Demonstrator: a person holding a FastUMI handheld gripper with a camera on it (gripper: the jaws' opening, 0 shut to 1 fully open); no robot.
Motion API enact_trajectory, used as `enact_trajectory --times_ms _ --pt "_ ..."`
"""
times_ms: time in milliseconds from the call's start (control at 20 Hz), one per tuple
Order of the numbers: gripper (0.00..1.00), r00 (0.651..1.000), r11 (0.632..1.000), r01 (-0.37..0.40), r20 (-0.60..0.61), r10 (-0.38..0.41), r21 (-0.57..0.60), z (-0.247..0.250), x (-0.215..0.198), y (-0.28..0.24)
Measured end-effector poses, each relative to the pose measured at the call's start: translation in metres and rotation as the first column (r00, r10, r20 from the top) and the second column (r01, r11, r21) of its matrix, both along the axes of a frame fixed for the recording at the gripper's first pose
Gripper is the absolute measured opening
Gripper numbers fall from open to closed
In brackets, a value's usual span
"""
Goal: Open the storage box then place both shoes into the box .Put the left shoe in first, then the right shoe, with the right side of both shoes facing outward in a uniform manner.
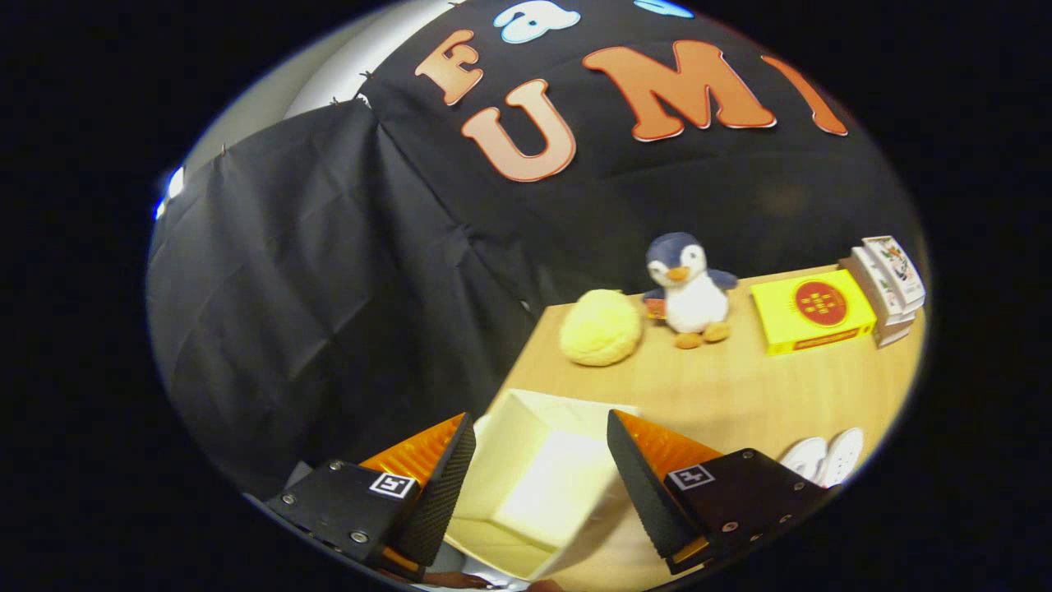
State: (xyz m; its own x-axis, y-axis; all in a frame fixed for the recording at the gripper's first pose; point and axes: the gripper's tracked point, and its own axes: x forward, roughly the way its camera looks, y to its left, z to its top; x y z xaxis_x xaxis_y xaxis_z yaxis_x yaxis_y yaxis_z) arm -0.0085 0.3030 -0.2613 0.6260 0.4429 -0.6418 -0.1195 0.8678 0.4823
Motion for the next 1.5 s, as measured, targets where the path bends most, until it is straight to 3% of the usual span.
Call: enact_trajectory --times_ms 350,550,850,1050,1500 --pt "0.96 0.992 0.966 0.073 -0.081 -0.096 -0.249 -0.08 -0.071 -0.131" --pt "0.97 0.981 0.924 0.036 -0.164 -0.105 -0.38 -0.124 -0.134 -0.193" --pt "0.85 0.967 0.89 -0.03 -0.24 -0.091 -0.456 -0.158 -0.175 -0.23" --pt "0.72 0.964 0.858 -0.094 -0.261 -0.048 -0.506 -0.184 -0.18 -0.235" --pt "0.22 0.954 0.851 -0.067 -0.282 -0.098 -0.521 -0.22 -0.159 -0.232"
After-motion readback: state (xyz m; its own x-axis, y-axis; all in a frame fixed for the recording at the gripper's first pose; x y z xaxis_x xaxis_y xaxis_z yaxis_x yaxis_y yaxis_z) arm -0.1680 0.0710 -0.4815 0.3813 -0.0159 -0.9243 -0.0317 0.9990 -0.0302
